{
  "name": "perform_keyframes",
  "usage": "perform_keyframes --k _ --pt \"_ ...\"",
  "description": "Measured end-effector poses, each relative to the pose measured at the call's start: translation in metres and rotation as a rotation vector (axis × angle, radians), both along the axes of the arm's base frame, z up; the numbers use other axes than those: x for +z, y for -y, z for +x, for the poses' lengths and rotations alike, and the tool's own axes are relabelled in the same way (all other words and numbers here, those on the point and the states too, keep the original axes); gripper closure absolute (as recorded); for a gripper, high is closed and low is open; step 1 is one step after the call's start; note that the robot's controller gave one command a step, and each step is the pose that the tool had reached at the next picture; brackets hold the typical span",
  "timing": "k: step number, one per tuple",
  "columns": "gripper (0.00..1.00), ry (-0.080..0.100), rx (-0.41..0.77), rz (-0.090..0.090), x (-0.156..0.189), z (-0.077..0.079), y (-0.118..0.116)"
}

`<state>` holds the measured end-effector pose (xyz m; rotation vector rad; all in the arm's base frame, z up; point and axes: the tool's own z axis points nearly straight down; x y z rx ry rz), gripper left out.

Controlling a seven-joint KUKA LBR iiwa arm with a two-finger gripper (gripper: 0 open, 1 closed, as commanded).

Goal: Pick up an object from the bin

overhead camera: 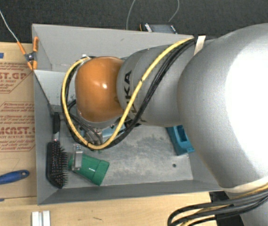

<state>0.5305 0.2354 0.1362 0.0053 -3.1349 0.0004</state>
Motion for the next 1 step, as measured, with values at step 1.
perform_keyframes --k 1 --pt "0.0 -0.002 -0.157 -0.002 -0.0209 -0.0196 0.0303"
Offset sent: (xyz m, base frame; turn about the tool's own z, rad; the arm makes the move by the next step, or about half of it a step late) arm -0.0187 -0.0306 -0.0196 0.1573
